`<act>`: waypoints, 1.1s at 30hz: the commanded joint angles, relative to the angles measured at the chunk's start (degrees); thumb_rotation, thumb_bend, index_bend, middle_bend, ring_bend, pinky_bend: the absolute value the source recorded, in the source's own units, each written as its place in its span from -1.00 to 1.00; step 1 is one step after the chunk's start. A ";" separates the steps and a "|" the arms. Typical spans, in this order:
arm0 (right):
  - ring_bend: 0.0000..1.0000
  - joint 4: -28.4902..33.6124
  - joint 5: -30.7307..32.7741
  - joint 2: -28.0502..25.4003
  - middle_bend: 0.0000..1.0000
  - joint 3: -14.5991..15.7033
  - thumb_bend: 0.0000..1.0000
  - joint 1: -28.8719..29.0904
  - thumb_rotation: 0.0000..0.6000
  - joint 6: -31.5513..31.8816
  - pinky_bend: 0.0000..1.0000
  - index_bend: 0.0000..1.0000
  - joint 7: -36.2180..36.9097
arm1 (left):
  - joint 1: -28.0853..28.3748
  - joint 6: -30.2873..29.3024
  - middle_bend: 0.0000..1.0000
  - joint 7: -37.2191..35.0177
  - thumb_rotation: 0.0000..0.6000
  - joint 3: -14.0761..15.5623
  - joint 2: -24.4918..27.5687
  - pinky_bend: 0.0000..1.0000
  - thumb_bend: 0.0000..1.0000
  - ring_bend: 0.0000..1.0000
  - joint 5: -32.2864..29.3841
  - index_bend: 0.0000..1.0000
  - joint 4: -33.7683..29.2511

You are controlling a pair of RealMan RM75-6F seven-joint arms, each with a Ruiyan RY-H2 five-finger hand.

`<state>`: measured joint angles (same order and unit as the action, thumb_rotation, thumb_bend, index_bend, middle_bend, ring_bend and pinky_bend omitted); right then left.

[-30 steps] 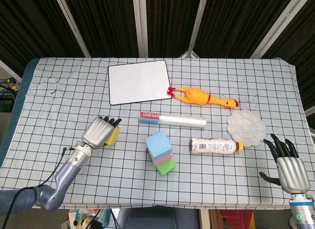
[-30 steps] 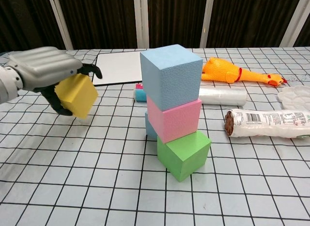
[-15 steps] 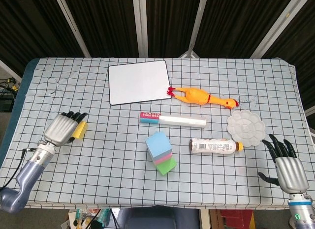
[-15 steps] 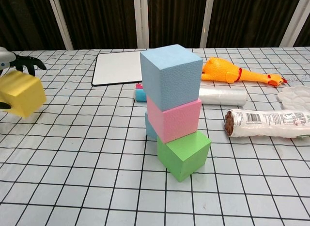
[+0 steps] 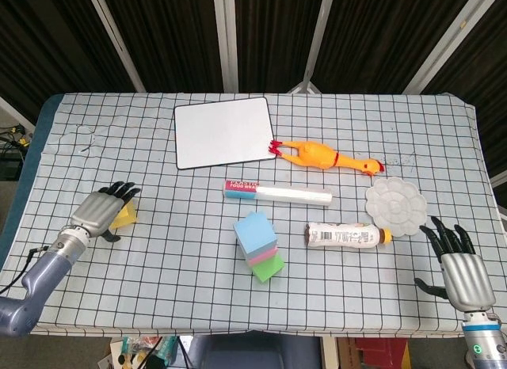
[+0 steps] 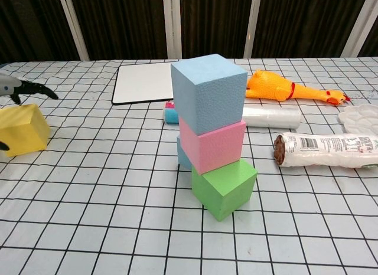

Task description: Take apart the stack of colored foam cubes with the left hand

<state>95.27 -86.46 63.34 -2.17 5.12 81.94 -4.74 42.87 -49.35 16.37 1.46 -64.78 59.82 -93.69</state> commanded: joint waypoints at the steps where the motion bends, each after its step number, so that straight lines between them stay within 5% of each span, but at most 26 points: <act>1: -0.71 0.02 0.07 0.14 -0.93 0.03 -0.95 0.06 1.00 -0.12 -0.88 -0.69 -0.34 | 0.74 -1.72 -1.00 -9.92 1.00 -6.22 -0.33 -0.68 -1.00 -1.00 4.43 -1.00 -2.20; 9: -0.71 0.15 0.40 0.28 -0.93 -0.07 -0.95 0.12 1.00 -0.19 -0.88 -0.69 -0.78 | 3.70 -3.85 -1.00 -7.02 1.00 -10.40 -4.36 -0.69 -1.00 -1.00 5.88 -1.00 -2.96; 19: -0.71 0.19 0.62 0.03 -0.93 -0.21 -0.95 0.01 1.00 0.05 -0.88 -0.69 -0.26 | 9.44 2.72 -1.00 2.28 1.00 -9.44 -11.65 -0.80 -1.00 -1.00 0.44 -1.00 -3.01; 33: -0.71 0.16 0.71 0.39 -0.93 -0.40 -0.95 -0.27 1.00 0.83 -0.93 -0.69 -0.55 | 13.75 2.85 -1.00 6.40 1.00 -9.76 -21.14 -0.81 -1.00 -1.00 0.52 -1.00 1.28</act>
<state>95.43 -85.76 63.71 -2.56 4.85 82.76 -5.29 56.32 -46.52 23.17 -8.20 -85.22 59.95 -93.09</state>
